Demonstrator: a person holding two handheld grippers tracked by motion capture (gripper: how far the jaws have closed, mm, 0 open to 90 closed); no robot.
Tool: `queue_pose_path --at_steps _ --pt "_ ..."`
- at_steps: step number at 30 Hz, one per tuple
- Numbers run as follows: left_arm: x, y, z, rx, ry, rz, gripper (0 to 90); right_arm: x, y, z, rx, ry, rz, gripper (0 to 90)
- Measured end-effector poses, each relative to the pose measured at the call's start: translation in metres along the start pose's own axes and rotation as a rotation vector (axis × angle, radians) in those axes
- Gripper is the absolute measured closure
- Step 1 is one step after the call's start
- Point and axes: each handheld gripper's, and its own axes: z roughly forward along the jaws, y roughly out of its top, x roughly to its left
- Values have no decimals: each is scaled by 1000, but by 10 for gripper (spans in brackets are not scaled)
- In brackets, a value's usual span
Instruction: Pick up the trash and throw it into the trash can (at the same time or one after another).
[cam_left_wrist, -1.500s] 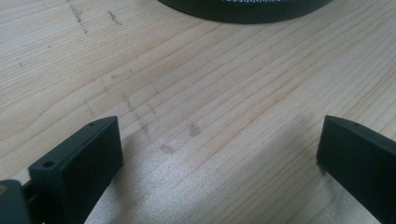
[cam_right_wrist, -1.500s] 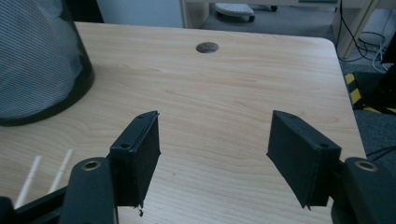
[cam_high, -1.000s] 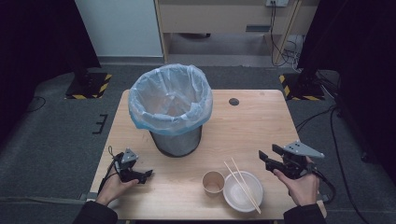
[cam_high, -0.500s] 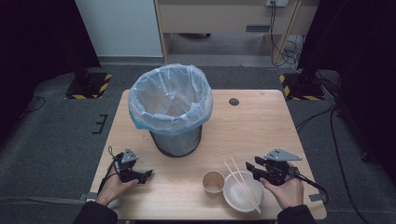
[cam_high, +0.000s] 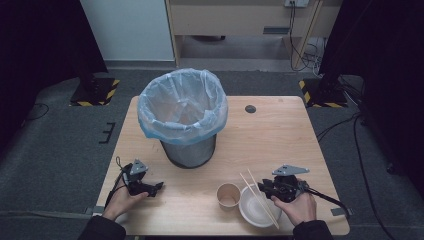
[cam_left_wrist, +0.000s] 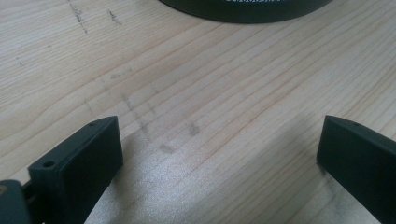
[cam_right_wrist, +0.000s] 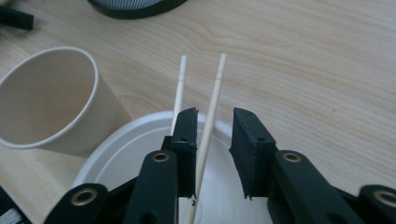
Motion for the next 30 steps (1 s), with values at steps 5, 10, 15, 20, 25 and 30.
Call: queue_pose_path --at_steps 5,10,15,20,25,30 --pt "0 0 0 0 0 0 0 2 -2 4 45 18 0 754" --pt "0 0 0 0 0 0 0 2 -4 8 96 26 -7 762" --pt "0 0 0 0 0 0 0 2 -6 11 130 26 -19 771" --pt "0 0 0 0 0 0 0 1 -7 13 158 30 -25 787" --pt "0 0 0 0 0 0 0 0 -8 15 174 35 -21 793" --pt "0 0 0 0 0 0 0 0 -10 18 197 30 -28 810"
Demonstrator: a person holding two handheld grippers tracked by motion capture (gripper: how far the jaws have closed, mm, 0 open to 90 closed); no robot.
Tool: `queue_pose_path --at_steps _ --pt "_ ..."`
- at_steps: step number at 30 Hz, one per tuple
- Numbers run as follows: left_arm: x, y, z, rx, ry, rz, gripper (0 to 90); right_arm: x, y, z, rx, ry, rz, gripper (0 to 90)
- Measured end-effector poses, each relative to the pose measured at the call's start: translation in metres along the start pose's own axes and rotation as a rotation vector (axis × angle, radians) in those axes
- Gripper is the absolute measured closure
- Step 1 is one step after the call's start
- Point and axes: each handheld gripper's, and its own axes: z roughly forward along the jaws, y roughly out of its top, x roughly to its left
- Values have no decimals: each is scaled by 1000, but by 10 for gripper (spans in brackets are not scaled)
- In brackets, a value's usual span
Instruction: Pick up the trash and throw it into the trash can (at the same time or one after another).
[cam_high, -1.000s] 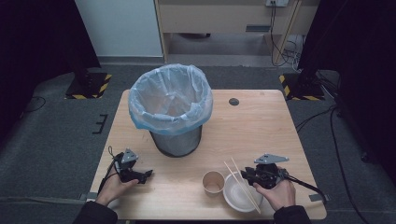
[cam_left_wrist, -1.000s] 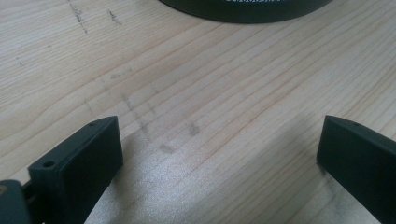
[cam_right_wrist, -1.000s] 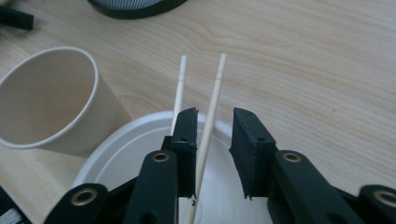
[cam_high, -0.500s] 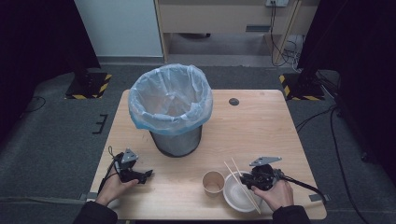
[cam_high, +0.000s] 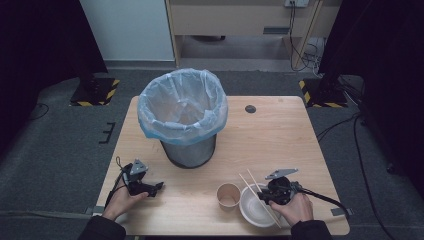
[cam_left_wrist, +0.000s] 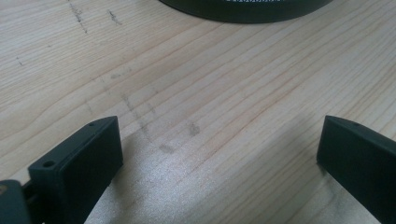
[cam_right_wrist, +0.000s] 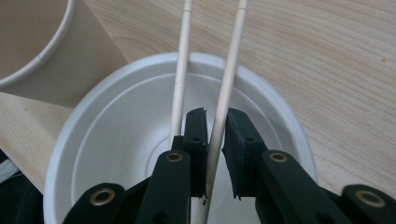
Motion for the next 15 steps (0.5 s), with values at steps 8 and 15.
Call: queue_pose_path --at_steps 8,15 --pt "0 0 0 0 0 0 0 -2 1 -4 -10 -5 12 854" --pt "0 0 0 0 0 0 0 -4 3 -12 -68 -4 23 855"
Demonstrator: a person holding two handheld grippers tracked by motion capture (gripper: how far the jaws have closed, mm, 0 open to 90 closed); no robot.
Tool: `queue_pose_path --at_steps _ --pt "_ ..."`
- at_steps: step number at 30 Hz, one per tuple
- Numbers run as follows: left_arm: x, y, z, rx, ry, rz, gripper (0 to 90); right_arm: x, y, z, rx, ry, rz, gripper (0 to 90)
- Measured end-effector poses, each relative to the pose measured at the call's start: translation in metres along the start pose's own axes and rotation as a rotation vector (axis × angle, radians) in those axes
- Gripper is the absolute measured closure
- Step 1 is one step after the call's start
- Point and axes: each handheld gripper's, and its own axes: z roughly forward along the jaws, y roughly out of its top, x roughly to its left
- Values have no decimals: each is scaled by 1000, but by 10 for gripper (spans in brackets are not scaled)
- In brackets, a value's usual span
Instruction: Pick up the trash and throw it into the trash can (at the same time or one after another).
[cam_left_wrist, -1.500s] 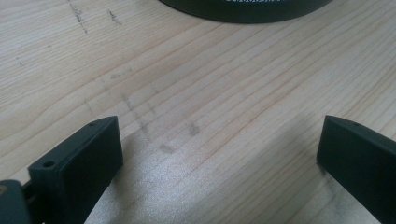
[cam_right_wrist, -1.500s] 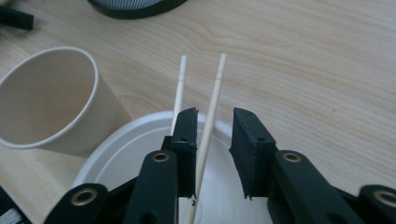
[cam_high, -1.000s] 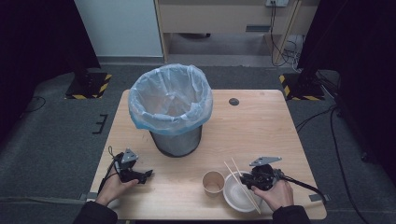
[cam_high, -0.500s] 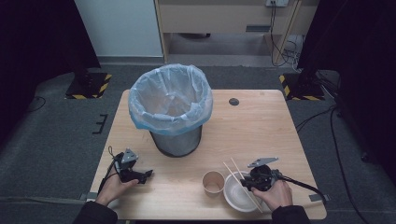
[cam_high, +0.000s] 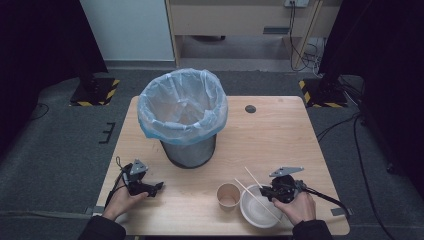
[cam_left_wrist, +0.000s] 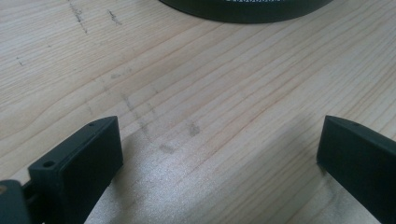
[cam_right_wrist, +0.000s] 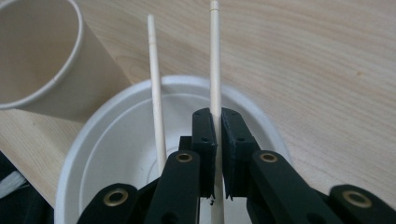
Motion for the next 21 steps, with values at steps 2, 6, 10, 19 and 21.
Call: queue_pose_path --at_steps 2,6,10,19,21 --pt "0 0 0 0 0 0 0 -1 1 -3 -24 -2 6 854" --pt "0 0 0 0 0 0 0 -4 3 -10 -66 -5 16 855" --pt "0 0 0 0 0 0 0 -9 5 -18 -133 -21 29 854" --pt "0 0 0 0 0 0 0 -20 13 -39 -317 -51 61 854" --pt "0 0 0 0 0 0 0 -22 15 -43 -358 -54 65 854"
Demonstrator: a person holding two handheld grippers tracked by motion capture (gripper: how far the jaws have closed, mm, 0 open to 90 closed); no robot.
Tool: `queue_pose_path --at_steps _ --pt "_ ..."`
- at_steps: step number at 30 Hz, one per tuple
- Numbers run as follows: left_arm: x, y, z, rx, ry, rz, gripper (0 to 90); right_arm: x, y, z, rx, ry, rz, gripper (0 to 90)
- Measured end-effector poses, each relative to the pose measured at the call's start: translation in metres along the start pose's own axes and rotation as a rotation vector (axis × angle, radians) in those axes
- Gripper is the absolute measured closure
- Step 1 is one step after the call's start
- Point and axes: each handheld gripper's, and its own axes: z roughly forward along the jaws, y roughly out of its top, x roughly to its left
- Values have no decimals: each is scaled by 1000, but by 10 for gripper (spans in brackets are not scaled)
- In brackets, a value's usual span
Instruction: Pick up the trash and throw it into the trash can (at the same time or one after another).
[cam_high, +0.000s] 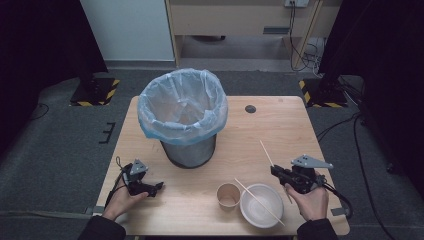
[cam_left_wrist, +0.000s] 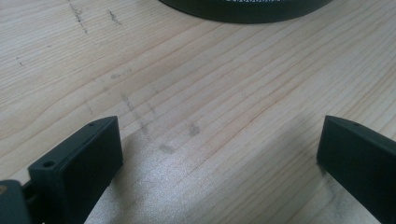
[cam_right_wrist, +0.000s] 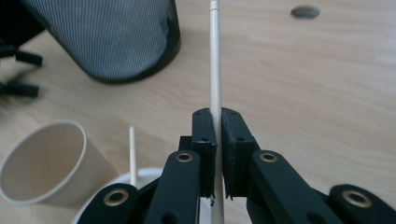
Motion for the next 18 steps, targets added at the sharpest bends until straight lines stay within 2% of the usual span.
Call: queue_pose_path --at_steps 4,5,9,18 --pt "0 0 0 0 0 0 0 -5 6 -8 -71 -5 20 854" --pt "0 0 0 0 0 0 0 -8 10 -11 -104 -3 30 855" --pt "0 0 0 0 1 0 0 -11 16 -15 -145 2 42 854" --pt "0 0 0 1 4 -1 0 -9 45 -21 -238 14 36 855"
